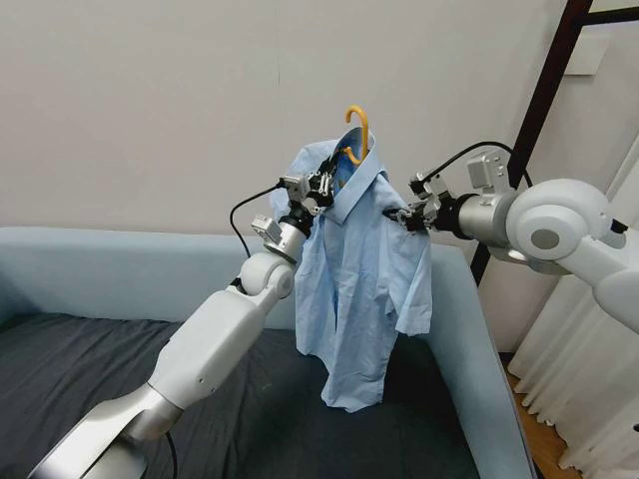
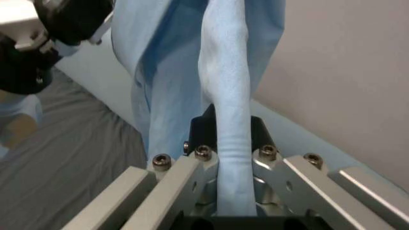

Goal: Pick up the clothes from the sofa and hang them on the clothes hanger.

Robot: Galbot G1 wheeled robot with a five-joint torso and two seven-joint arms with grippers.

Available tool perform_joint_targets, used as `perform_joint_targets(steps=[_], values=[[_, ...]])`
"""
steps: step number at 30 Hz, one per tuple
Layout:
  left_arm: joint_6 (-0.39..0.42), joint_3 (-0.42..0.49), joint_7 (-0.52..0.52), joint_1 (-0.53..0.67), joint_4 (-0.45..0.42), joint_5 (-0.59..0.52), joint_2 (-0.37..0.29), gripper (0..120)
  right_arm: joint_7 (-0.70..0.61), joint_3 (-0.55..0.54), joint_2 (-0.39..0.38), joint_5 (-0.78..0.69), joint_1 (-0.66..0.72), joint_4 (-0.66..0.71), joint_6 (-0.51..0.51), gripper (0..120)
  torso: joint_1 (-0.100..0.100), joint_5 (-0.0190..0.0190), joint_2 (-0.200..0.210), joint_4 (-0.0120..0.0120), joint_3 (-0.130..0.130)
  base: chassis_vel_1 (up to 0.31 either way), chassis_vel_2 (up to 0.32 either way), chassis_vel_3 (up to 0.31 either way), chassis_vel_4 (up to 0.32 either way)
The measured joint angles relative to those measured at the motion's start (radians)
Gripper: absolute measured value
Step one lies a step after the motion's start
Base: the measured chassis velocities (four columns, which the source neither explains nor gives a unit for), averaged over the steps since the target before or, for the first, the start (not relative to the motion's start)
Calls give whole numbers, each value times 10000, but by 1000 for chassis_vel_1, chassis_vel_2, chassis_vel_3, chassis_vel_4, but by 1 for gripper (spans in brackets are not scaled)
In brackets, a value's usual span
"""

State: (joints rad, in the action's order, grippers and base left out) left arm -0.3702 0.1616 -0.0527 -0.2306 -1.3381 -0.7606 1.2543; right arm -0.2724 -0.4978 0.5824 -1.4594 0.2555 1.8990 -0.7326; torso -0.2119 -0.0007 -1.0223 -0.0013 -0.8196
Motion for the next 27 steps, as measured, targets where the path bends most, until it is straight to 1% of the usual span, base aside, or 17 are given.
perform_joint_targets(steps=[5, 8, 9, 14, 15, 16, 17, 19, 20, 21, 22, 23, 24, 25, 27], values=[[-138, -123, 318, -397, -61, 303, -59, 1, -125, 152, -93, -320, 60, -43, -1, 1, 0, -1, -1, 0, 0, 0, 0, 0, 0], [-246, -330, 588, -905, -243, 553, -95, 18, -252, 249, -160, -468, 52, -42, 1, 1, 0, -1, -1, -1, 0, 0, 0, 0, 0], [-246, -330, 588, -905, -243, 553, -95, 18, -252, 249, -160, -468, 52, -42, 1, 1, 0, -1, -1, -1, 0, 0, 0, 0, 0], [-296, -828, 1071, -2065, -953, 892, -359, 39, -575, 338, -291, -685, 29, -29, 2, 1, 0, -2, -1, -1, 1, 0, 0, 0, 0], [-296, -828, 1071, -2065, -953, 892, -359, 39, -575, 338, -291, -685, 29, -29, 2, 1, 0, -2, -1, -1, 1, 0, 0, 0, 0], [-210, -1019, 1228, -2372, -1124, 987, -429, 44, -646, 347, -340, -735, 28, -15, 2, 1, 0, -2, -1, 0, 0, 0, 0, 0, 0], [-49, -1237, 1474, -2718, -1306, 1121, -483, 47, -749, 349, -391, -805, 30, 8, 2, 1, 0, -1, -2, 0, 1, 0, 0, 0, 0], [341, -1651, 2384, -3453, -1595, 1503, -578, 55, -1057, 349, -473, -1042, 76, 65, 1, 1, 0, -2, -2, 0, 0, 0, 0, 0, 0], [341, -1651, 2384, -3453, -1595, 1503, -578, 55, -1057, 349, -473, -1042, 76, 65, 1, 1, 0, -2, -2, 0, 0, 0, 0, 0, 0], [604, -1965, 2963, -3944, -1809, 1710, -631, 63, -1225, 318, -514, -1185, 154, 99, 2, 1, 0, -3, -2, -1, 1, 0, 0, 0, 0], [604, -1965, 2963, -3944, -1809, 1710, -631, 63, -1225, 318, -514, -1185, 154, 99, 2, 1, 0, -3, -2, -1, 1, 0, 0, 0, 0], [918, -2299, 3654, -4677, -2168, 1881, -711, 70, -1377, 187, -562, -1364, 341, 136, 1, 1, 1, -1, -2, 2, 1, 0, 0, 0, 0], [1103, -2467, 3983, -5178, -2427, 2013, -768, 75, -1533, 9, -576, -1540, 572, 149, 0, 1, 1, -4, -2, 2, 1, 0, 0, 0, 0], [1103, -2467, 3983, -5178, -2427, 2013, -768, 75, -1533, 9, -576, -1540, 572, 149, 0, 1, 1, -4, -2, 2, 1, 0, 0, 0, 0], [1294, -2675, 4307, -5917, -2783, 2273, -841, 84, -1813, -258, -574, -1833, 972, 150, -5, 1, 1, 1, -3, 1, 1, 0, 0, 0, 0]])
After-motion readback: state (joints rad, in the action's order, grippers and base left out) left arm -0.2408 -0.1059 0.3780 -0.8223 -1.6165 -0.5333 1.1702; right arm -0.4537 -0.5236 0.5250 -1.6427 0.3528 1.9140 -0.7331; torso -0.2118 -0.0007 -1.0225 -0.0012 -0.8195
